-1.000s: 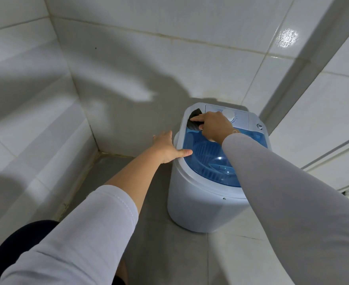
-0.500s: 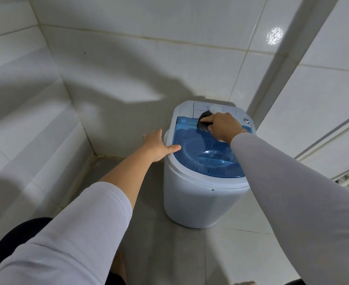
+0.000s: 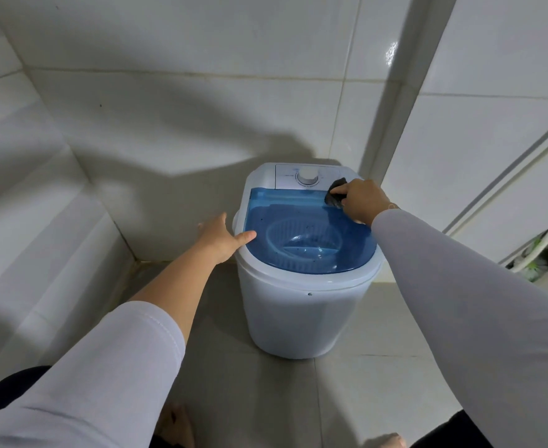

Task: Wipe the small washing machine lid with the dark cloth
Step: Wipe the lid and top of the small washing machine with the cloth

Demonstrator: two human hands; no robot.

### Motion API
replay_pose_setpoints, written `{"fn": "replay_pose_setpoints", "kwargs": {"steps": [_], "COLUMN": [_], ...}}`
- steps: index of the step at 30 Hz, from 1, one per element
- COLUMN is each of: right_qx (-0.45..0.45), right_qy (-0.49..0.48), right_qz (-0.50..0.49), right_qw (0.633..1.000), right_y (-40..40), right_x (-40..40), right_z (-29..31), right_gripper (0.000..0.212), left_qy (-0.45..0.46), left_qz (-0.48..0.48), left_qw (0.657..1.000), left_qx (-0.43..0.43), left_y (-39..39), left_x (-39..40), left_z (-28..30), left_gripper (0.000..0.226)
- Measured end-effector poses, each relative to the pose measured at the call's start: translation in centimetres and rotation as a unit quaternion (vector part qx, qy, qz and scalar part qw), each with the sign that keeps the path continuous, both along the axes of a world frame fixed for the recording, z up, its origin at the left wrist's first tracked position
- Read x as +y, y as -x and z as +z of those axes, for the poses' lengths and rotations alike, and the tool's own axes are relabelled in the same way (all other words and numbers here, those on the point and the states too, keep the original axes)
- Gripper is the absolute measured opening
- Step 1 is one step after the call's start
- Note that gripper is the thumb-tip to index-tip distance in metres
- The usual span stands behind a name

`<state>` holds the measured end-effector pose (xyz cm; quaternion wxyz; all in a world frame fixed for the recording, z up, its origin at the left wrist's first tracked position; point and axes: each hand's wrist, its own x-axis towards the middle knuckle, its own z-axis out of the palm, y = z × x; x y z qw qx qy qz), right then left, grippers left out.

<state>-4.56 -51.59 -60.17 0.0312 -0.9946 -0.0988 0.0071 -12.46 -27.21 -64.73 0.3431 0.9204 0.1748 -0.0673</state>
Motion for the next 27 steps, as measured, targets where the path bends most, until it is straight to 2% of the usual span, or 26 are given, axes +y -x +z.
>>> {"fn": "replay_pose_setpoints", "kwargs": {"steps": [4,15,21,27], "right_qx": [0.0,-0.005,-0.049,-0.04], "right_qy": [-0.013,-0.008,-0.051,-0.006], "right_qz": [-0.015,-0.081,0.023,0.175], "right_qw": [1.0,0.997,0.997,0.984], "right_y": [0.4,1.1,0.9,1.8], "right_x": [-1.3,-2.5,3.0,11.0], "right_z": [-0.1,0.9,3.8,3.3], "right_gripper": [0.04,0.04,0.046,0.046], "left_qy": [0.041,0.034,0.06,0.082], "left_qz": [0.023,0.033,0.023,0.022], "left_qw": [0.999,0.999,0.998,0.996], "left_qx": [0.012,0.004,-0.003,-0.018], "left_y": [0.0,0.0,0.1,0.1], "left_x": [-0.1,-0.3,0.0,0.2], "left_z": [-0.4,-0.7,-0.7,-1.1], "left_gripper": [0.089,0.084,0.085,0.086]}}
